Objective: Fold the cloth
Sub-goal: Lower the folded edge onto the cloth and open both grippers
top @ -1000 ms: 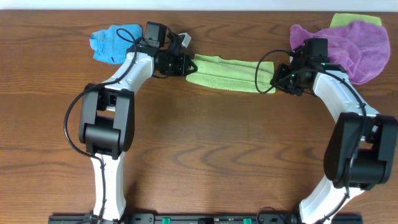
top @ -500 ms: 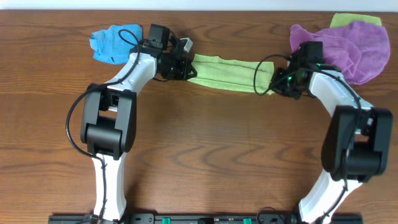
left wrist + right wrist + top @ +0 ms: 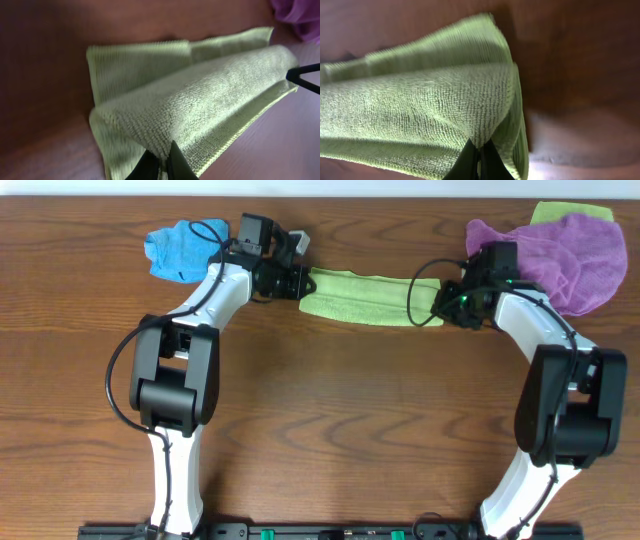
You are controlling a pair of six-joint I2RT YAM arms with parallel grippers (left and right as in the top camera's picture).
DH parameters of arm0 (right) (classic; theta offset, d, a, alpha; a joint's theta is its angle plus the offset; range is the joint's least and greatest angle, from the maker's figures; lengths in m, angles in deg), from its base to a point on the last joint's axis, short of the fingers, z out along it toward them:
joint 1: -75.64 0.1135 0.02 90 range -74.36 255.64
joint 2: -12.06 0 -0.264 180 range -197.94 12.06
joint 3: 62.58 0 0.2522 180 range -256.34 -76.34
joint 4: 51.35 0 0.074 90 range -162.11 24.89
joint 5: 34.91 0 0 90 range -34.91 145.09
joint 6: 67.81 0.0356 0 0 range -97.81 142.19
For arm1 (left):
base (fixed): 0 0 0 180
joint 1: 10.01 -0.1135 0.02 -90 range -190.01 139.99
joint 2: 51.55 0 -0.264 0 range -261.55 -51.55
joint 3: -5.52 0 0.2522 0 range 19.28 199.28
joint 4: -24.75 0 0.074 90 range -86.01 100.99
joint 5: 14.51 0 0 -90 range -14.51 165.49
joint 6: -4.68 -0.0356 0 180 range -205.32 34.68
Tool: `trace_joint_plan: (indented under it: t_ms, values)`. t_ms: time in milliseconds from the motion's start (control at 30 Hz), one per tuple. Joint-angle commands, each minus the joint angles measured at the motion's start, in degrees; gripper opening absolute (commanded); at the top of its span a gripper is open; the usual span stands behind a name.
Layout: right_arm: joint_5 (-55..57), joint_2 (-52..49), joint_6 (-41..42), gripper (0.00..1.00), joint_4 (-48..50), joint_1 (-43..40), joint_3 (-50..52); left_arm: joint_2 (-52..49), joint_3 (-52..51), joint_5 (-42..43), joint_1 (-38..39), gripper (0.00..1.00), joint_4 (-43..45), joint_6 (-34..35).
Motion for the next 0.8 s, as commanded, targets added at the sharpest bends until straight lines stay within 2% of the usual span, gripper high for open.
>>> trace_joint_plan:
  t_ms: [0,133,333,767]
  values:
    - [6.49,-0.02,0.98,0.02,0.83,-1.18,-2.34,-0.68,2.12,-3.39,-1.07,0.06,2.05,-1.09]
    - [7.23,-0.28,0.96,0.02,1.36,-1.18,-2.38,-2.01,2.14,-4.28,-1.07,0.06,3.15,-0.68]
    - [7.69,-0.39,0.92,0.02,1.09,-1.18,-2.38,-5.79,2.25,0.48,-1.07,0.06,3.21,0.74]
    - [9.18,-0.63,1.77,0.02,-6.38,-1.16,-2.36,-5.79,2.27,1.79,-1.05,0.06,0.83,0.74]
